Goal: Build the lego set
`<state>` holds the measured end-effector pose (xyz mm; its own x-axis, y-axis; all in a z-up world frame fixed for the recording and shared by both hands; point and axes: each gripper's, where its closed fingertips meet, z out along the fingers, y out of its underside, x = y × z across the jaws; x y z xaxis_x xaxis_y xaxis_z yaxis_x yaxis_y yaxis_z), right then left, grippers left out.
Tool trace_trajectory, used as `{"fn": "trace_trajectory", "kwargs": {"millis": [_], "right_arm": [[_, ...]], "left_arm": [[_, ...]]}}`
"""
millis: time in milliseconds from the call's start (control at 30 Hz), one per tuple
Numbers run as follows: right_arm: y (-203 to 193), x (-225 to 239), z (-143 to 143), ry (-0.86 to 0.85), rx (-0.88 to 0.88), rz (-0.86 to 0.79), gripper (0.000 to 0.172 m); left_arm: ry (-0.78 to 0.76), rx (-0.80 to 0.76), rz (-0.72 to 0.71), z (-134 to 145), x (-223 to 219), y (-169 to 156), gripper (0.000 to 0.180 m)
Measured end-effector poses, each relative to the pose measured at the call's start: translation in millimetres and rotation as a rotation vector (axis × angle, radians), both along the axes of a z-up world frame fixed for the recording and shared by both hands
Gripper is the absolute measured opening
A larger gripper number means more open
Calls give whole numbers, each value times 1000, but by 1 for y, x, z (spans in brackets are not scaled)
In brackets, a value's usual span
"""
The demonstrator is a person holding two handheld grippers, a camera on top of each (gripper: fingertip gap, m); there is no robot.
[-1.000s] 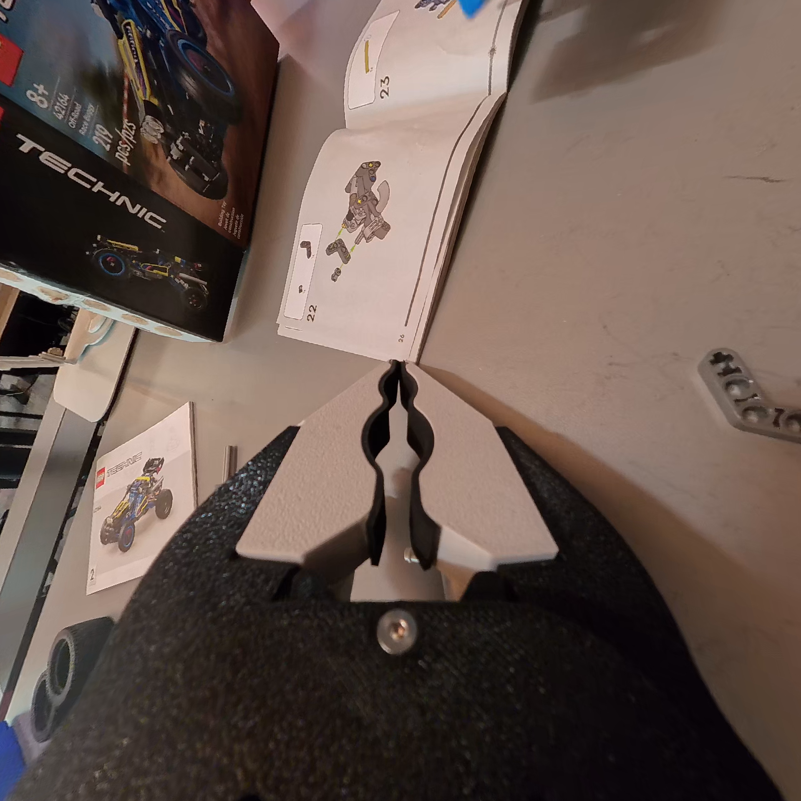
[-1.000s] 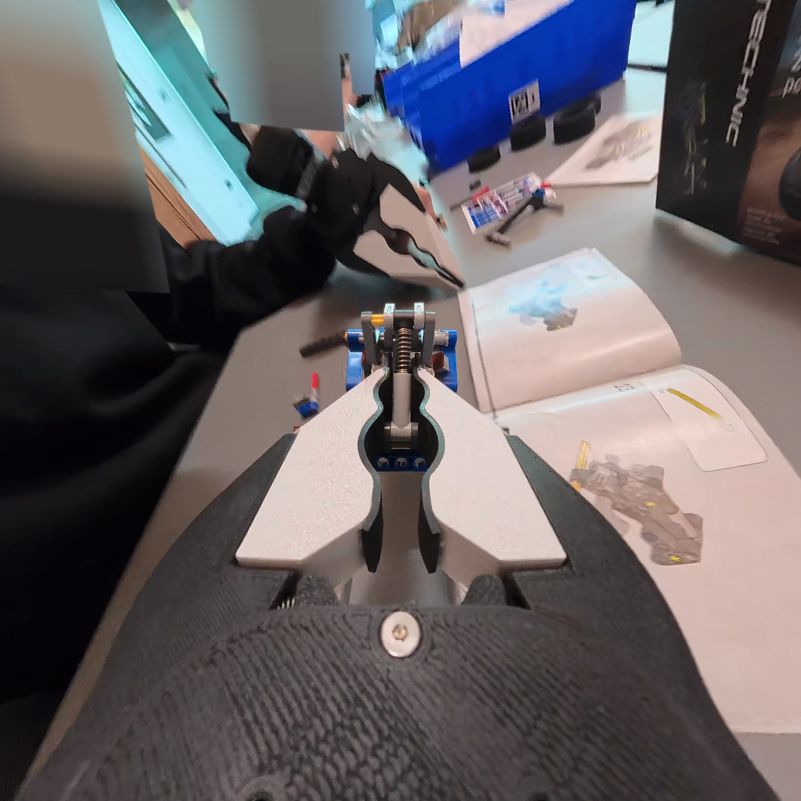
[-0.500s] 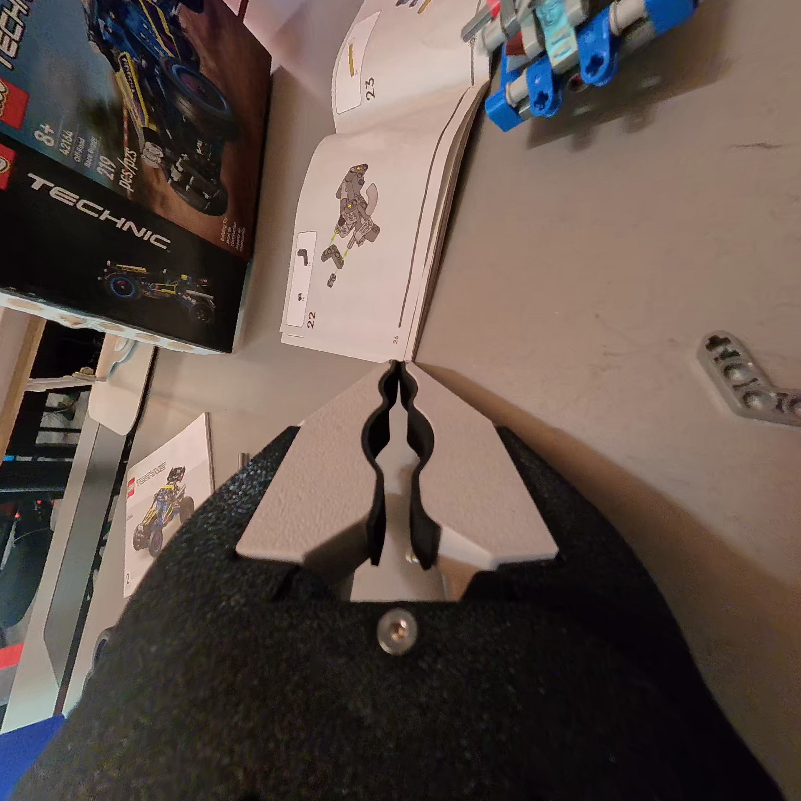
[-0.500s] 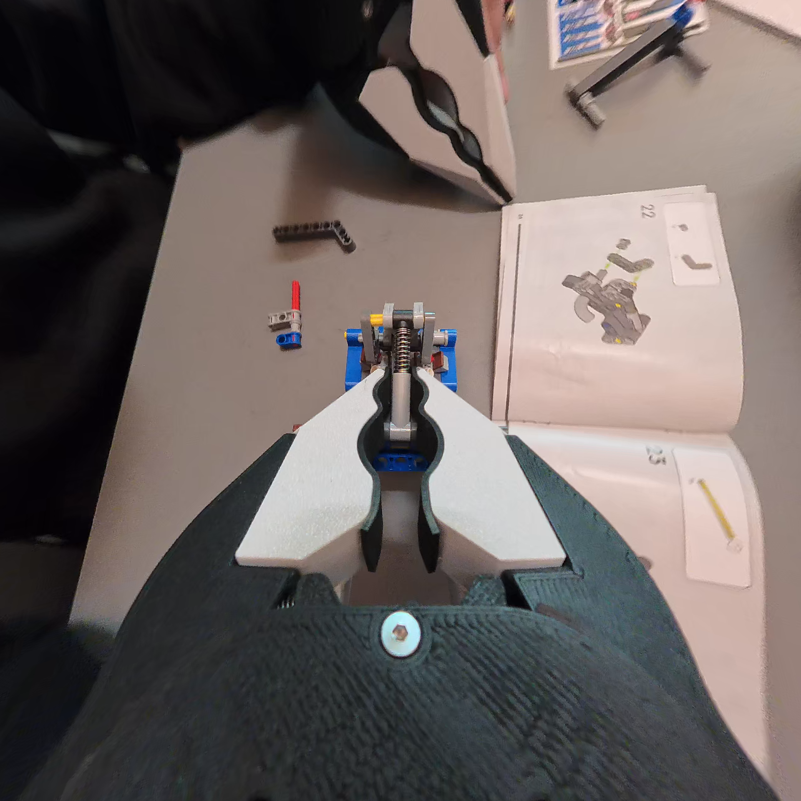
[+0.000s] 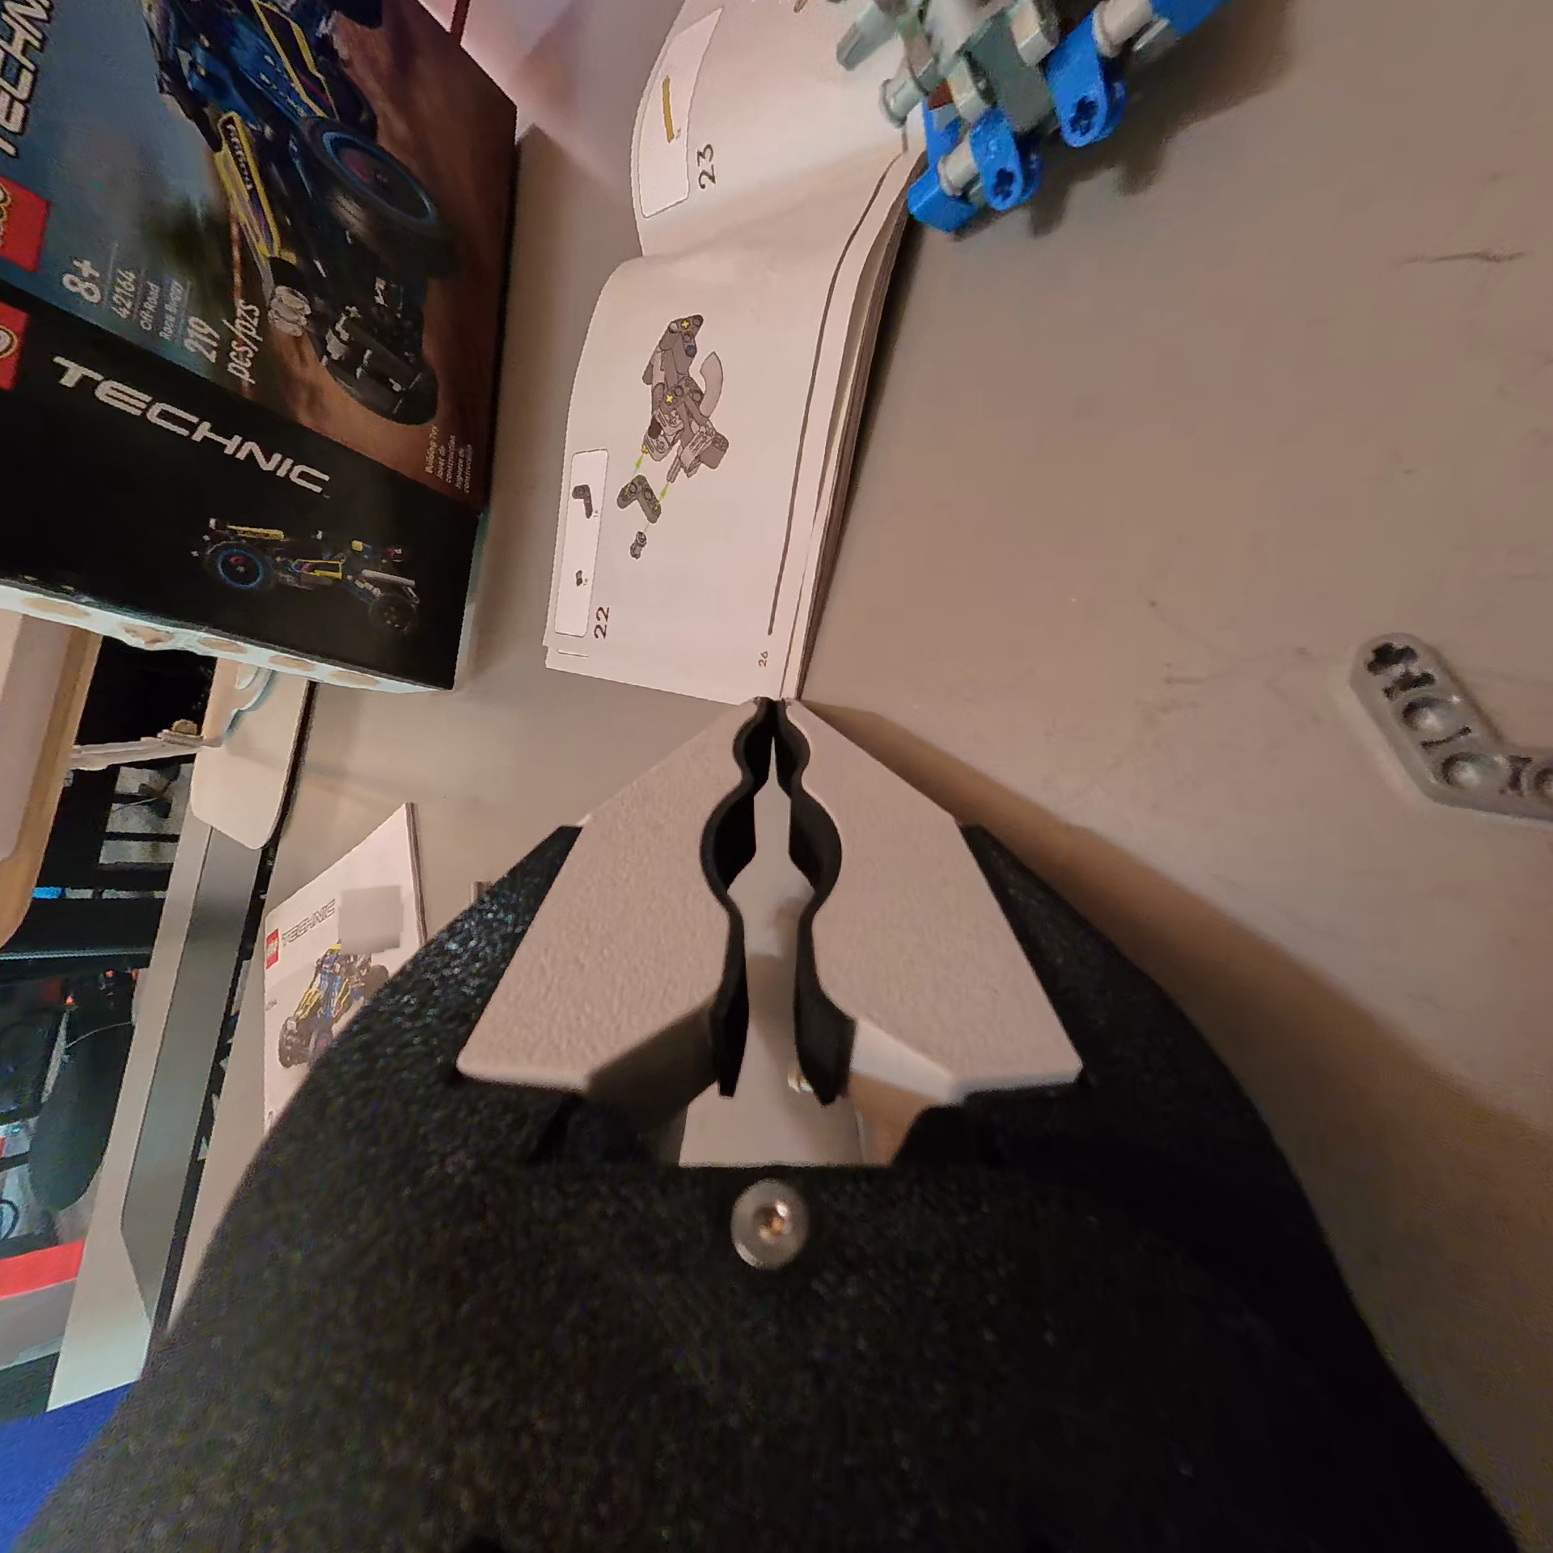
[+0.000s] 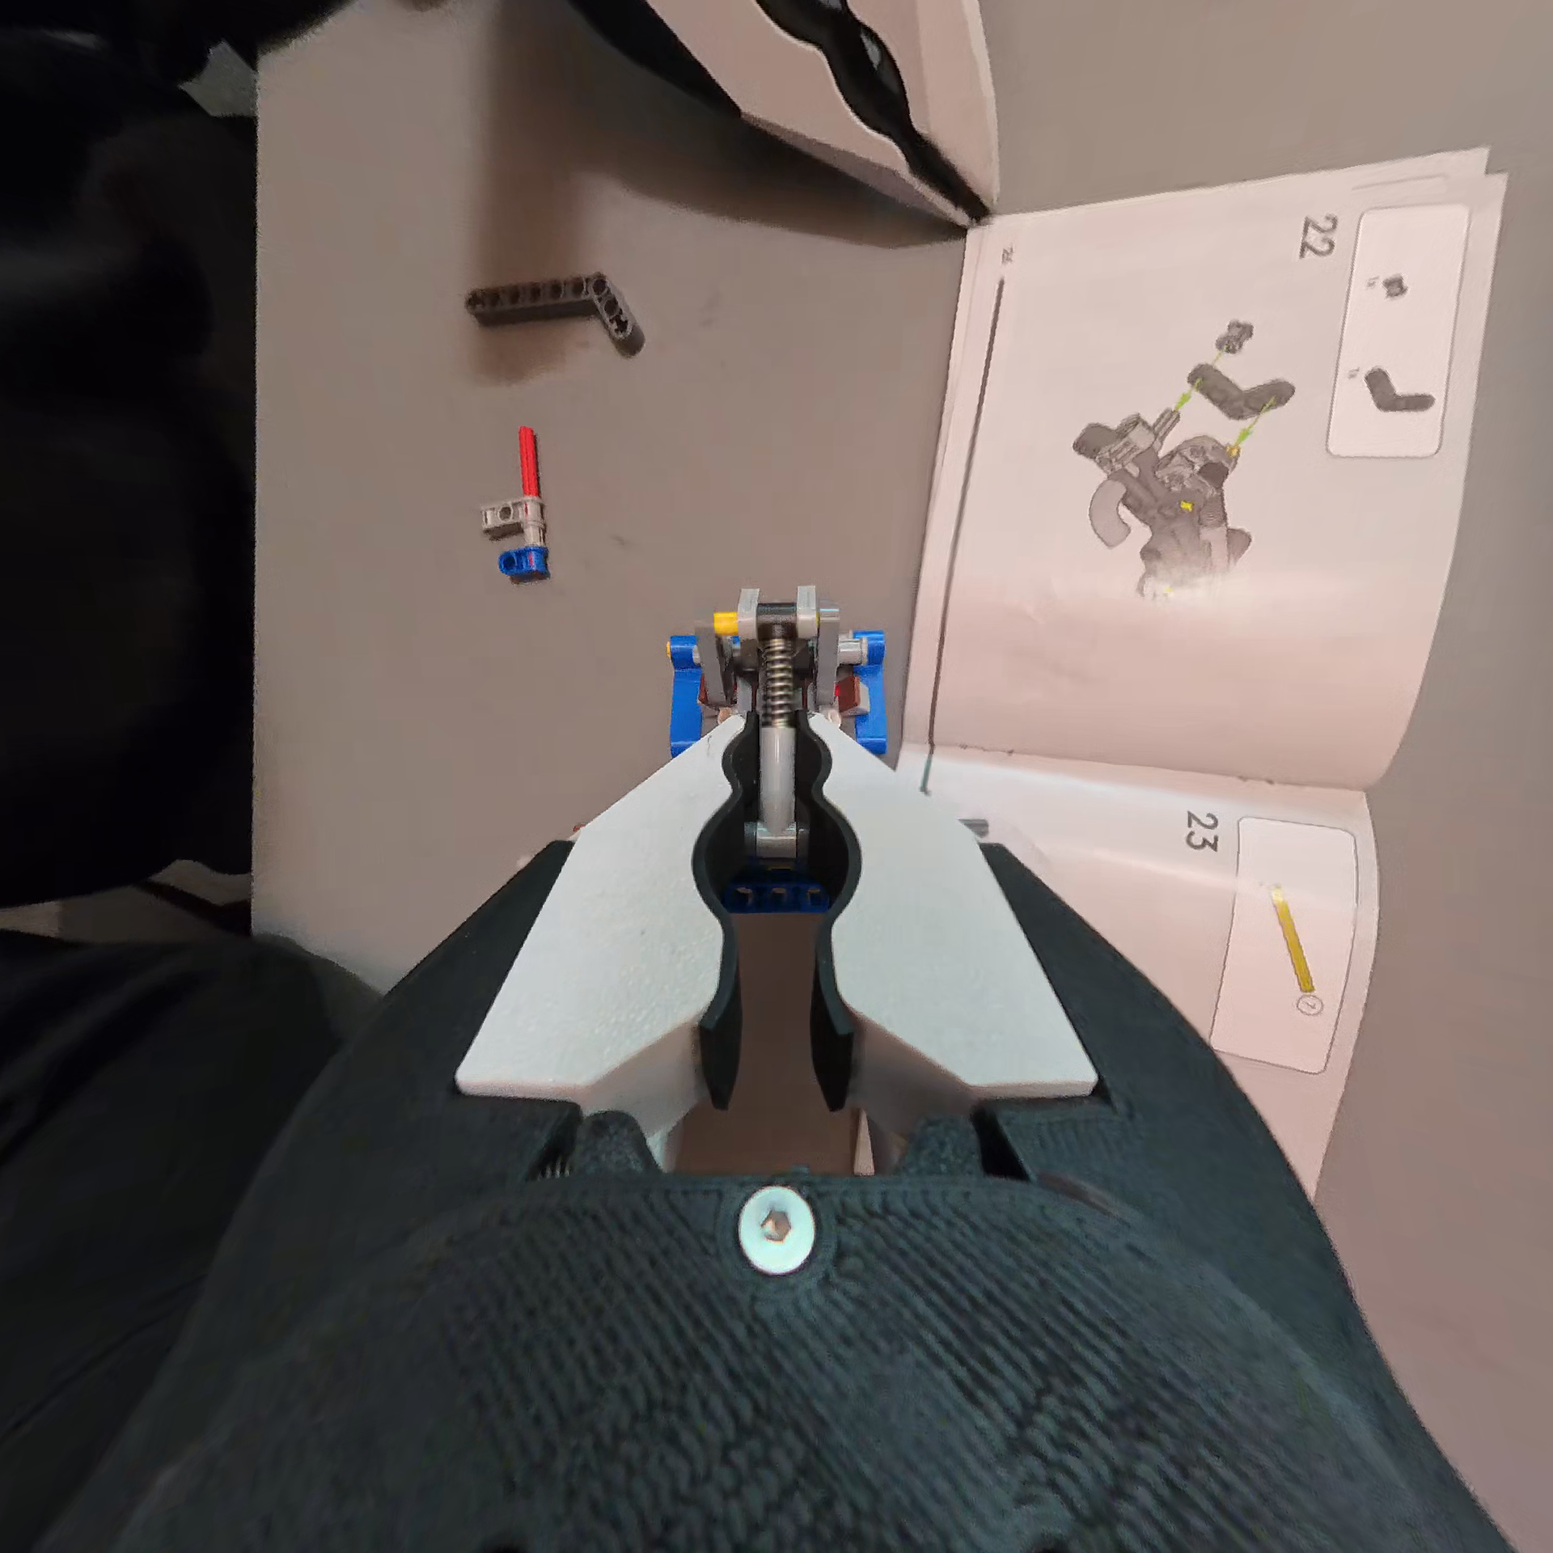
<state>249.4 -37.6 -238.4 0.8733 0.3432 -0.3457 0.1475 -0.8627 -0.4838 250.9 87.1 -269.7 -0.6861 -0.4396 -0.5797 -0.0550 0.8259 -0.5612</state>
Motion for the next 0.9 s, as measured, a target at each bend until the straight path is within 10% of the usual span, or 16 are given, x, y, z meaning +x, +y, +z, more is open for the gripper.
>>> {"fn": "trace_trajectory", "kwargs": {"millis": [433, 900], "right_arm": [[8, -4, 5, 203, 154, 93, 5], [25, -42, 20, 533, 274, 224, 5]], "left_arm": [[-8, 40, -52, 2, -6, -2, 0], [-98, -316, -373, 62, -50, -75, 13]]}}
